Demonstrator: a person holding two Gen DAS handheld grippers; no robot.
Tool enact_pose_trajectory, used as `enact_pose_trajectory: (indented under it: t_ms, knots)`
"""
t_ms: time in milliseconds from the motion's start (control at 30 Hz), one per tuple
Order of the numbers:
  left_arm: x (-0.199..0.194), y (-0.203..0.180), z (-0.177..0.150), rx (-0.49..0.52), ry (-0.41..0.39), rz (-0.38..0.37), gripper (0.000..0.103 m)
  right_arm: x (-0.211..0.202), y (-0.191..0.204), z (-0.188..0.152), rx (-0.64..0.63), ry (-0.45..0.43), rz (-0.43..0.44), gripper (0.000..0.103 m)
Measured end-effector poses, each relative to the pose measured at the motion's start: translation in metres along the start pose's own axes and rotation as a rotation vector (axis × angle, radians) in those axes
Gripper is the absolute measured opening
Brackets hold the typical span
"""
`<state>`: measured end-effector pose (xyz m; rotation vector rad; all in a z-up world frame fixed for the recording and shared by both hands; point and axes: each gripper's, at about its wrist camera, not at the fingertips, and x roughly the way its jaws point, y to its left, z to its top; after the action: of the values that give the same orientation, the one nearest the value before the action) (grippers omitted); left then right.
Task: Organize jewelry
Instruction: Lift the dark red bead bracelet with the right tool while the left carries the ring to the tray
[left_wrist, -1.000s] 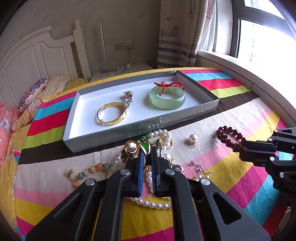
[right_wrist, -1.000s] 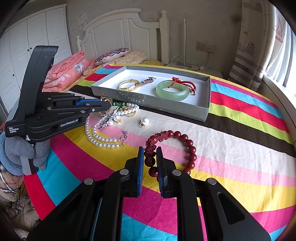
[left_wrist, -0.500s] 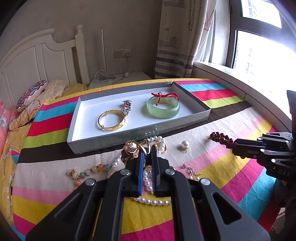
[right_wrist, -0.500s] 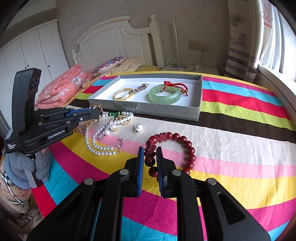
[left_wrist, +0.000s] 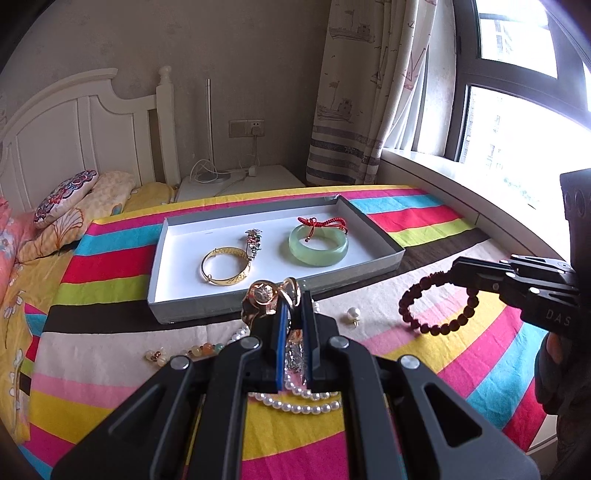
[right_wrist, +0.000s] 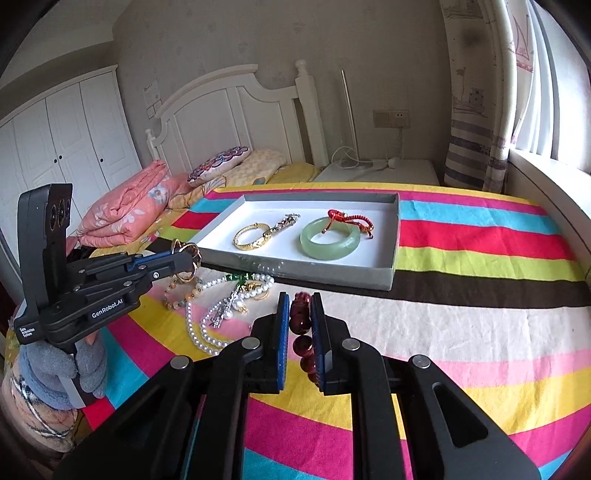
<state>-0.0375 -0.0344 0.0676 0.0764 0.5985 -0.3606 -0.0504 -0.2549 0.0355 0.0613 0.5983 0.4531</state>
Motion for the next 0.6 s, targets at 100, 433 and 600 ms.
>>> enact_pose_trajectory:
  t_ms: [100, 433, 600]
  knots:
    - [-0.003, 0.002, 0.003, 0.0, -0.008, 0.009, 0.007, 0.001, 0.006, 0.013, -0.027, -0.016, -0.009, 0.014]
    - [-0.003, 0.015, 0.019, 0.0, -0.02, 0.04, 0.007, 0.006, 0.027, 0.055, -0.108, -0.071, -0.021, 0.014]
    - [0.001, 0.024, 0.035, -0.009, -0.026, 0.055, 0.007, 0.013, 0.038, 0.074, -0.157, -0.081, -0.029, 0.014]
